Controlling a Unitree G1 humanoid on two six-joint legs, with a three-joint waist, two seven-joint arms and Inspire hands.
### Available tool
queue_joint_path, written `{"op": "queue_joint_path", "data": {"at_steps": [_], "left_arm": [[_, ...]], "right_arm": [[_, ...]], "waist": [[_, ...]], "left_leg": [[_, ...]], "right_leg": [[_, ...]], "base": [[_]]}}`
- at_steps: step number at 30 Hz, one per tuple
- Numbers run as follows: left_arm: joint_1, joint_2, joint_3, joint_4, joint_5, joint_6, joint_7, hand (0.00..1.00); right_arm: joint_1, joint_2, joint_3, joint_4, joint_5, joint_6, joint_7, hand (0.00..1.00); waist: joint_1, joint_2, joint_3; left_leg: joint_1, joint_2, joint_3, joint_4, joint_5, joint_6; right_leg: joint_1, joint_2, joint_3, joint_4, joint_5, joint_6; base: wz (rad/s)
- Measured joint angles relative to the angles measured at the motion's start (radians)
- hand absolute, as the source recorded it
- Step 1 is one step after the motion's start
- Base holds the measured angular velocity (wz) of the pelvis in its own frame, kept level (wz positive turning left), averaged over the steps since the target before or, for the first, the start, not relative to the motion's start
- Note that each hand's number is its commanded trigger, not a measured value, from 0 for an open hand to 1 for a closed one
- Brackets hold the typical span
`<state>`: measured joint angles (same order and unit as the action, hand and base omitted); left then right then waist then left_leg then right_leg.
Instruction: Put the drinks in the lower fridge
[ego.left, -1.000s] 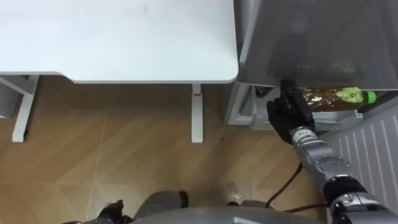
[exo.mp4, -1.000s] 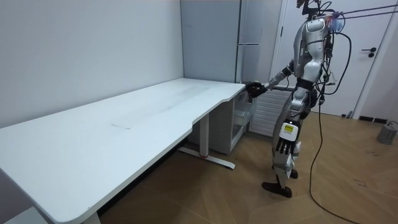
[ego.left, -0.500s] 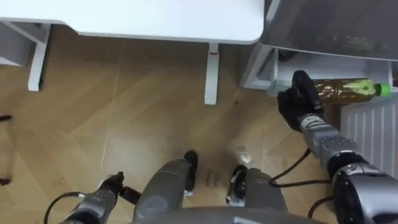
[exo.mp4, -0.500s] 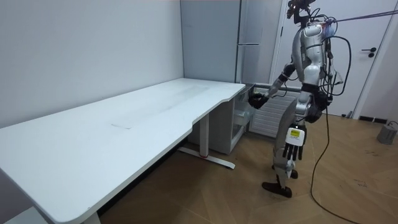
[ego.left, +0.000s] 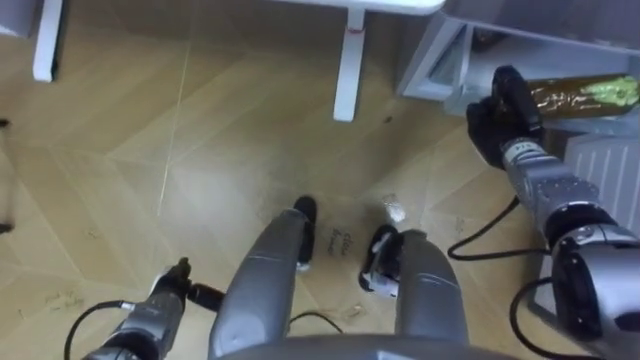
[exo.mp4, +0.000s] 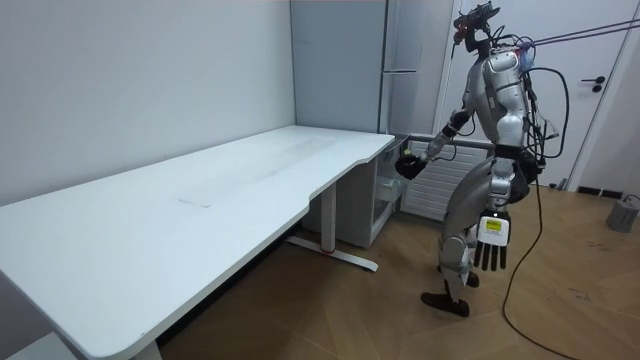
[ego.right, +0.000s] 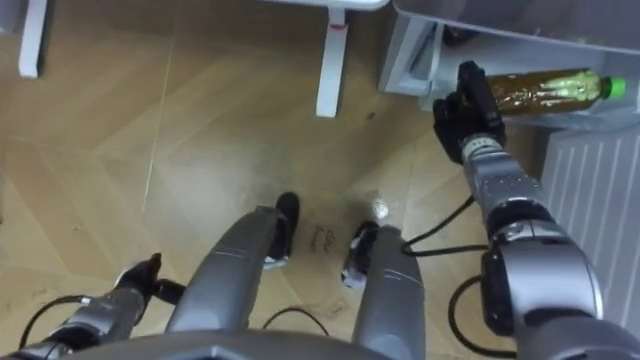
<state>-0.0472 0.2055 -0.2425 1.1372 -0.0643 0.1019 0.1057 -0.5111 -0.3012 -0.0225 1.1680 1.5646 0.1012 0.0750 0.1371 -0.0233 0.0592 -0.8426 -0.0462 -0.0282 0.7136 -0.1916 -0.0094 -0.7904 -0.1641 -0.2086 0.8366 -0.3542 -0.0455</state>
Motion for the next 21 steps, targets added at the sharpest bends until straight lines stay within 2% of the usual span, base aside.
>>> {"op": "queue_joint_path", "data": {"at_steps": [12, 19, 20, 21], "left_arm": [[0.005, 0.008, -0.003, -0.007, -0.024, -0.001, 0.047, 0.00], [0.012, 0.009, -0.002, -0.014, -0.023, -0.001, 0.057, 0.00], [0.017, 0.010, -0.002, -0.019, -0.023, -0.001, 0.057, 0.00], [0.017, 0.010, -0.001, -0.019, -0.023, 0.000, 0.057, 0.00]], "right_arm": [[-0.123, -0.067, -0.002, -0.002, 0.000, -0.001, -0.010, 1.00], [-0.167, -0.083, -0.008, -0.013, -0.013, -0.014, -0.013, 1.00], [-0.167, -0.083, -0.009, -0.013, -0.016, -0.014, -0.018, 0.77], [-0.167, -0.085, -0.009, -0.012, -0.023, -0.014, -0.024, 0.44]], "waist": [[0.016, 0.002, -0.0017], [0.011, 0.005, -0.0062], [0.011, 0.005, -0.0062], [0.011, 0.005, -0.0062]], "left_leg": [[-0.066, -0.002, 0.011, 0.042, -0.005, 0.005], [-0.061, 0.004, 0.029, 0.039, -0.005, 0.009], [-0.057, 0.004, 0.034, 0.035, -0.004, 0.010], [-0.053, 0.004, 0.037, 0.033, -0.004, 0.010]], "right_leg": [[-0.066, -0.005, 0.007, 0.048, 0.000, 0.001], [-0.063, -0.007, 0.010, 0.047, 0.002, 0.000], [-0.062, -0.008, 0.012, 0.047, 0.002, 0.000], [-0.061, -0.009, 0.014, 0.046, 0.002, 0.000]], "base": [[0.00], [0.00], [-0.03], [-0.04]]}}
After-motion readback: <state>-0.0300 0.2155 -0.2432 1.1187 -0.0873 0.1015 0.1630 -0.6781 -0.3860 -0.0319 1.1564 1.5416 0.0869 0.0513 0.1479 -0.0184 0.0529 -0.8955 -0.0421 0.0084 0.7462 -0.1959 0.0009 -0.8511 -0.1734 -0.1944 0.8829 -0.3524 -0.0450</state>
